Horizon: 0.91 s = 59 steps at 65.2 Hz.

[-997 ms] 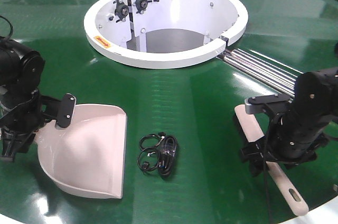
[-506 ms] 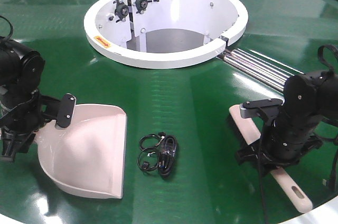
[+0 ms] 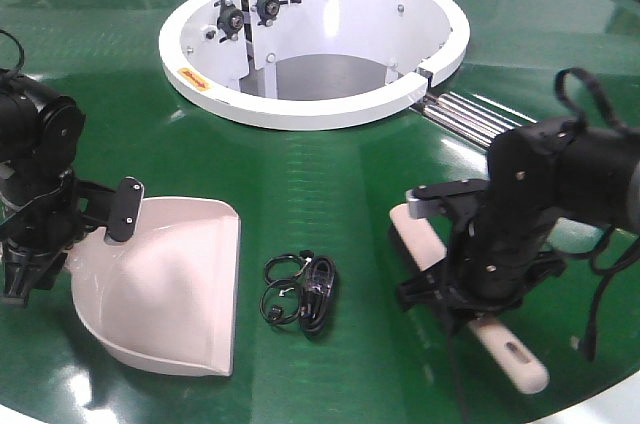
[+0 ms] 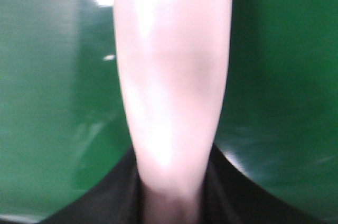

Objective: Clean and inspect green conveyor with broom and dustpan
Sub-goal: 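Sweep the black cable into the dustpan with the brush in the right gripper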

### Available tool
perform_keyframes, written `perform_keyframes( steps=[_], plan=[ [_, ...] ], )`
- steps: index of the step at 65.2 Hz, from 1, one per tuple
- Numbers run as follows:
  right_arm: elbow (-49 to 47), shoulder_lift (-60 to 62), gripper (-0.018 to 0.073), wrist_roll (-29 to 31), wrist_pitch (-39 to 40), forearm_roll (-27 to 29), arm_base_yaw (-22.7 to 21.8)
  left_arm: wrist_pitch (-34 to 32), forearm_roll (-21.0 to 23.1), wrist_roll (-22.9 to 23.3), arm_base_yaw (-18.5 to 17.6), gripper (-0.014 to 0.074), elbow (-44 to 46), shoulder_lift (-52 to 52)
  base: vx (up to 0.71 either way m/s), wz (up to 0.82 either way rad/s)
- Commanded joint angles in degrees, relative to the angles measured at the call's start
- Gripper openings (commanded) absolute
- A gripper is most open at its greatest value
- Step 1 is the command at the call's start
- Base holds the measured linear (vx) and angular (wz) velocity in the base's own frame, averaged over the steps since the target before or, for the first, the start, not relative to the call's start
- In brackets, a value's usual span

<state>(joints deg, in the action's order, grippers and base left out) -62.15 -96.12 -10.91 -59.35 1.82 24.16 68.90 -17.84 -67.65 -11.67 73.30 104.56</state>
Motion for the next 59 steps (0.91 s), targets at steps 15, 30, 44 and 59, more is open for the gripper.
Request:
perform_keyframes(
  steps=[15,30,44,59],
  plan=[
    [-1.7,2.1,-0.0004,-12.5,1.3,0.1,6.1,1.5,-0.3,-0.1,-0.5,-0.0006,1.0,-2.8,0.00,0.00],
    [-1.7,2.1,-0.0004,-15.2,1.0,2.9,6.9,1.5,-0.3,-0.1,-0.5,-0.0006,1.0,-2.8,0.00,0.00],
    [-1.7,1.7,-0.0004,-15.9,1.3,4.9,7.3,1.5,-0.3,-0.1,-0.5,-0.0006,1.0,-2.8,0.00,0.00],
    [-2.9,-2.9,-0.0004,-16.1,0.7,4.2,10.0,1.5,-0.3,-0.1,-0.5,-0.0006,1.0,-2.8,0.00,0.00]
  ],
)
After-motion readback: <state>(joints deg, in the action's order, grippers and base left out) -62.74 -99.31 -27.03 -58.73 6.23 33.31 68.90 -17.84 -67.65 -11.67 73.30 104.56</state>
